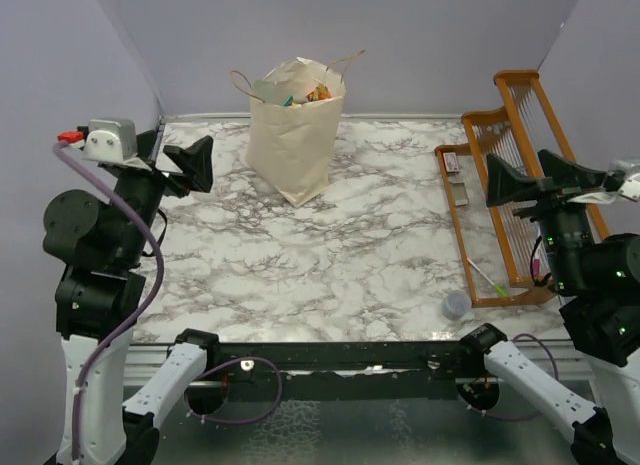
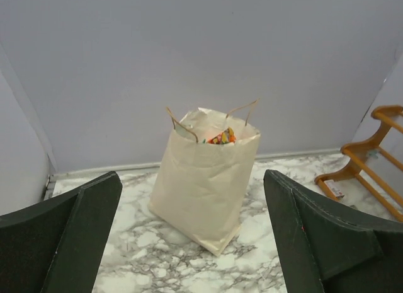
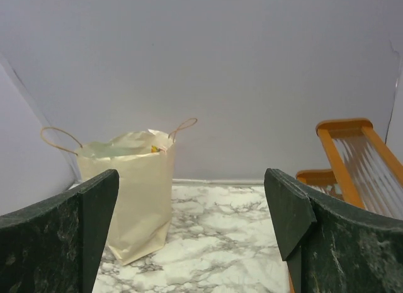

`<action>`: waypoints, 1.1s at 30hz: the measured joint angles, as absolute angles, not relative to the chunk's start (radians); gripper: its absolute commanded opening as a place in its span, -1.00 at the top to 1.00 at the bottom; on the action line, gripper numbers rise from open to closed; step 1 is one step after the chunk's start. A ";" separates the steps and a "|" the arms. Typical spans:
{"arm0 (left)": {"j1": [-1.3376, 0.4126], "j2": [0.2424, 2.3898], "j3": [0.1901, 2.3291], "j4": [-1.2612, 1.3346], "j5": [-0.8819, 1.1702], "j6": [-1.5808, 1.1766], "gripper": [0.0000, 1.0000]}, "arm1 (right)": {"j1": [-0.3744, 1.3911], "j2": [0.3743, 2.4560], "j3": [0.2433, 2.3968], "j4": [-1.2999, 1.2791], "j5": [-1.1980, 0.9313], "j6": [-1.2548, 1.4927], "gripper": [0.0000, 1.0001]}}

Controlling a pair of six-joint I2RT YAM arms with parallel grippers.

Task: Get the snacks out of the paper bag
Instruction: Adjust the paper bag at the center of the board.

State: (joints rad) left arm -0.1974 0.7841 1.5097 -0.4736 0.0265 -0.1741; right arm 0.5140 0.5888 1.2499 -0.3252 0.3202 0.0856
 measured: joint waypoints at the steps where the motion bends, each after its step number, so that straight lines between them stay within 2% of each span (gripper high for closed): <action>1: -0.196 0.785 1.477 -0.455 0.024 -0.175 -0.98 | 0.504 0.596 1.236 -0.320 0.319 0.091 -0.99; 11: -0.183 0.842 1.164 -0.270 0.006 -0.191 -0.98 | 0.378 0.690 1.074 -0.287 0.236 0.162 -0.99; 17: -0.172 0.916 1.017 -0.171 0.007 -0.212 -0.99 | 0.311 0.753 1.008 -0.282 0.096 0.216 -0.99; 27: -0.161 1.022 0.953 -0.035 0.034 -0.288 -0.99 | 0.257 0.770 0.910 -0.275 -0.145 0.286 -0.99; 33: -0.132 1.091 1.000 0.014 0.061 -0.479 -0.98 | 0.247 0.763 0.892 -0.275 -0.249 0.328 -0.99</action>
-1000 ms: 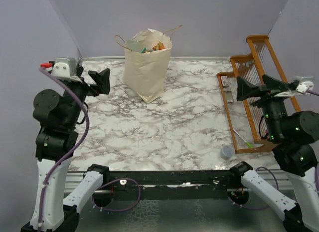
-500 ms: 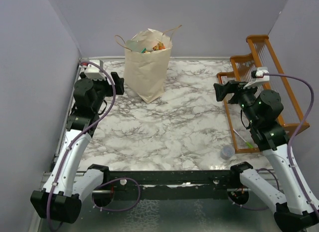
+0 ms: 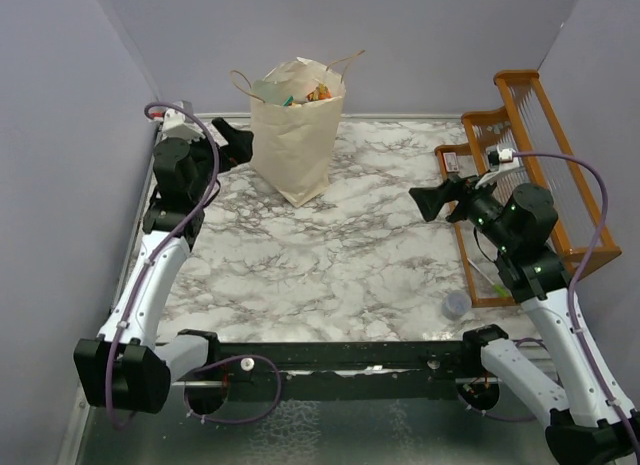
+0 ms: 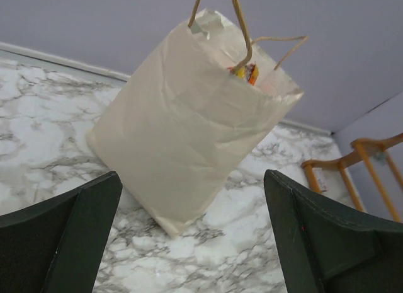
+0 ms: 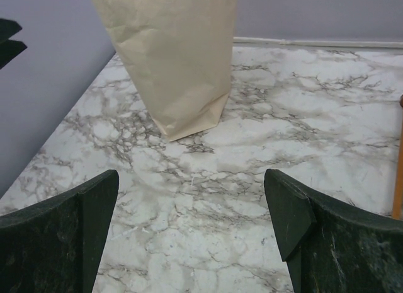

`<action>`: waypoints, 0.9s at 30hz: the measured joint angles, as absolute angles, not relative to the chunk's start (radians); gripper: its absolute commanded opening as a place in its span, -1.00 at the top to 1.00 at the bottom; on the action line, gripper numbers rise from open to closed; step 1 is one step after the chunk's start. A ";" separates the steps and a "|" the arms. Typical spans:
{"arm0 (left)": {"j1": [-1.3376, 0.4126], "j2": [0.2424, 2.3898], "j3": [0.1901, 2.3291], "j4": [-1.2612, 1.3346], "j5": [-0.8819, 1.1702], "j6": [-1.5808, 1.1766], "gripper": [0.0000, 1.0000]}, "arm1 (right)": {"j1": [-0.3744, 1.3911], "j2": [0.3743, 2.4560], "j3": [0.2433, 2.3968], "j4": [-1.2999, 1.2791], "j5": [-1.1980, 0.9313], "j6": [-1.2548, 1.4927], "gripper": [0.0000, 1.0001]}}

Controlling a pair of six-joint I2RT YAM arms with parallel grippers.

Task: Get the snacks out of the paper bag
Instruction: Adjust the paper bag at the center of the board.

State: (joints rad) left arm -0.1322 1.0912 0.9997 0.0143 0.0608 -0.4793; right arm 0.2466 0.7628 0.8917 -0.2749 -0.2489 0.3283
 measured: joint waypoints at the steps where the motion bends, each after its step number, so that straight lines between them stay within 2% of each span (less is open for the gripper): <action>1: -0.120 1.111 1.013 0.037 0.076 -0.530 -0.99 | 0.247 0.760 0.892 -0.275 -0.263 0.337 -0.99; 10: -0.052 1.366 1.203 0.269 0.248 -0.900 -0.98 | 0.244 0.726 0.889 -0.271 -0.327 0.381 -0.99; 14: -0.039 1.463 1.284 0.356 0.302 -1.026 -0.92 | 0.241 0.711 0.879 -0.257 -0.339 0.398 -0.99; 16: -0.031 1.501 1.324 0.385 0.319 -1.084 -0.81 | 0.241 0.707 0.876 -0.253 -0.340 0.400 -0.99; 18: -0.021 1.531 1.354 0.416 0.336 -1.141 -0.61 | 0.241 0.703 0.869 -0.251 -0.339 0.400 -0.99; 23: -0.001 1.570 1.342 0.553 0.382 -1.278 -0.42 | 0.240 0.695 0.852 -0.252 -0.331 0.399 -0.99; 27: 0.005 1.593 1.328 0.619 0.404 -1.357 -0.19 | 0.240 0.694 0.850 -0.253 -0.331 0.400 -0.99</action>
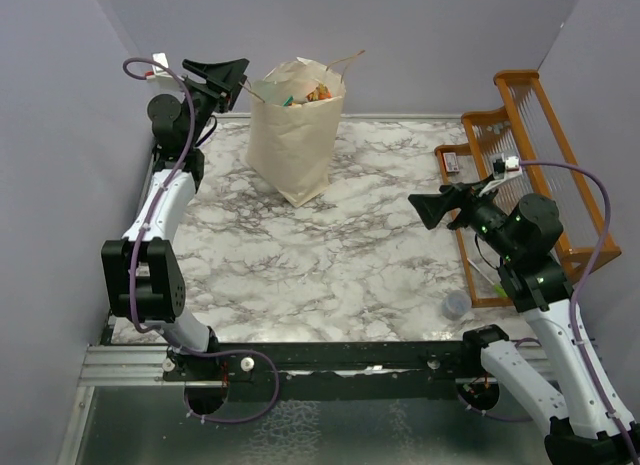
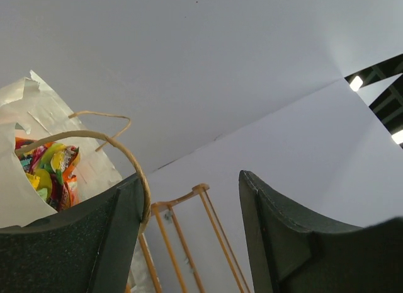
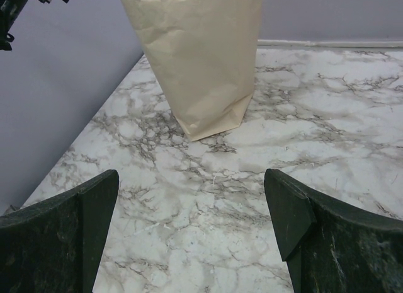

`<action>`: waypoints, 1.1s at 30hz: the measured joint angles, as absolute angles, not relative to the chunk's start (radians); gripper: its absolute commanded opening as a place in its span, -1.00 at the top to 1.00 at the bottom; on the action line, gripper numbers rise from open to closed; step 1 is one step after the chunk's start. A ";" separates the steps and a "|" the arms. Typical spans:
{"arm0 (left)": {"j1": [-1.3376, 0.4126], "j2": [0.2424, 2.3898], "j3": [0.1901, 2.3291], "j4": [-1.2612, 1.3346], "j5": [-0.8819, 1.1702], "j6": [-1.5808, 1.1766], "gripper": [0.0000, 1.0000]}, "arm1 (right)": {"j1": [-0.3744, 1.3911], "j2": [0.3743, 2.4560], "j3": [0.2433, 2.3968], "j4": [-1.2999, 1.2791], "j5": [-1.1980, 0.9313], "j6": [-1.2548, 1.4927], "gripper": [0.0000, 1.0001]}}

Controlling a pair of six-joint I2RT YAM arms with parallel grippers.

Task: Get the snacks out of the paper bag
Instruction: Adjust the paper bag at the center of the board.

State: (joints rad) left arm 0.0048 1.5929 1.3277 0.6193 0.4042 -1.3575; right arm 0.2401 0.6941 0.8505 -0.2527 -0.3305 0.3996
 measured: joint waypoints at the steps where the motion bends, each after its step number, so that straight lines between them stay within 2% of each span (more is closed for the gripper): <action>1: 0.005 1.599 1.328 0.632 0.408 -1.368 -0.15 | 0.240 0.694 0.850 -0.253 -0.331 0.400 -0.99; 6: 0.006 1.629 1.327 0.694 0.428 -1.439 -0.11 | 0.240 0.698 0.850 -0.252 -0.331 0.400 -0.99; 15: 0.012 1.688 1.327 0.777 0.447 -1.526 0.10 | 0.240 0.700 0.850 -0.252 -0.331 0.411 -0.99; 24: 0.032 1.710 1.371 0.776 0.472 -1.536 0.83 | 0.240 0.700 0.851 -0.253 -0.331 0.411 -0.99; 29: 0.061 1.712 1.373 0.749 0.512 -1.531 0.99 | 0.240 0.700 0.857 -0.255 -0.331 0.410 -0.99; 33: 0.096 1.682 1.372 0.694 0.554 -1.508 1.00 | 0.240 0.705 0.858 -0.256 -0.331 0.410 -0.99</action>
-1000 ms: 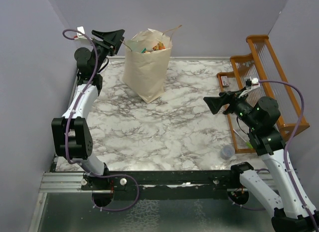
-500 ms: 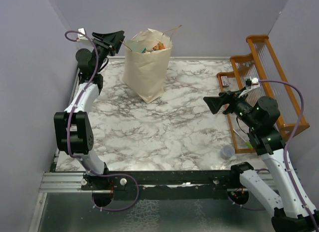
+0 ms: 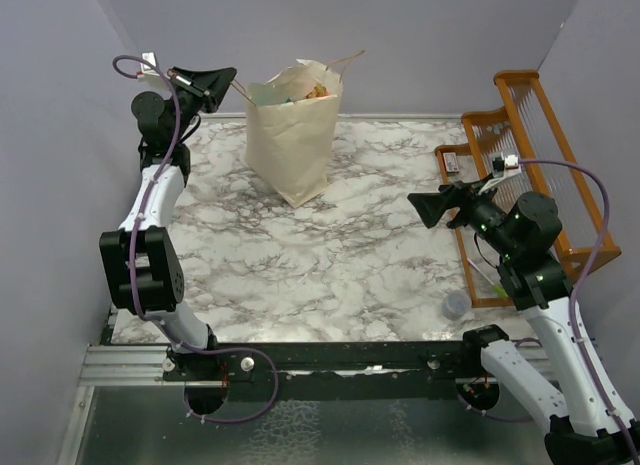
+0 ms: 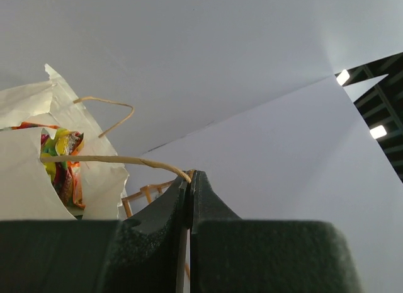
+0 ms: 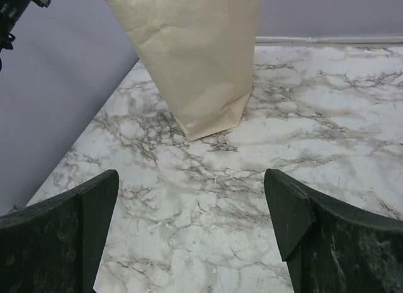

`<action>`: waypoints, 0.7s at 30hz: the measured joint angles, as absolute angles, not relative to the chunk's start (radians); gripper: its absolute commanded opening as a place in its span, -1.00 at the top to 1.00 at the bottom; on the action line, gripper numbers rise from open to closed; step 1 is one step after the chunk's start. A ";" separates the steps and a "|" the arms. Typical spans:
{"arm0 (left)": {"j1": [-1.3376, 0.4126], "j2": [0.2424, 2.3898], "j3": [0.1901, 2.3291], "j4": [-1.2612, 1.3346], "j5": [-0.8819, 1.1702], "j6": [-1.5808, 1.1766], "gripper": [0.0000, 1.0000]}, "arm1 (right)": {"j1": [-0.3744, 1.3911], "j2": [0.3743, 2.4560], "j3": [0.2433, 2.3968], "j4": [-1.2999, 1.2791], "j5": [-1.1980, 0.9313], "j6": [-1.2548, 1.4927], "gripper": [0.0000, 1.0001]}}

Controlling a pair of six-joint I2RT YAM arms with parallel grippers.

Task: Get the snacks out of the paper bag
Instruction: Adjust the paper bag at the center of the board.

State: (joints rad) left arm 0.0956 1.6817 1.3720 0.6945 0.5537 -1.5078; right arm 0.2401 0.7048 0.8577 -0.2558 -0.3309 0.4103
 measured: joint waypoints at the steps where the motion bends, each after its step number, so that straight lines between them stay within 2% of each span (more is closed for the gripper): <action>1: 0.105 1.670 1.371 0.674 0.569 -1.501 1.00 | 0.240 0.707 0.858 -0.256 -0.331 0.410 -0.99; 13: 0.156 1.486 1.313 0.467 0.729 -1.353 1.00 | 0.240 0.750 0.857 -0.250 -0.376 0.420 -0.99; 21: 0.158 1.148 1.075 0.257 0.739 -1.205 1.00 | 0.240 0.837 0.800 -0.151 -0.534 0.474 -0.99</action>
State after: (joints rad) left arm 0.1577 1.1484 1.0748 0.2573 0.7395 -1.2045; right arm 0.2401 0.8368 0.8001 -0.1513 -0.5339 0.4740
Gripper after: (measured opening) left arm 0.029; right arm 0.994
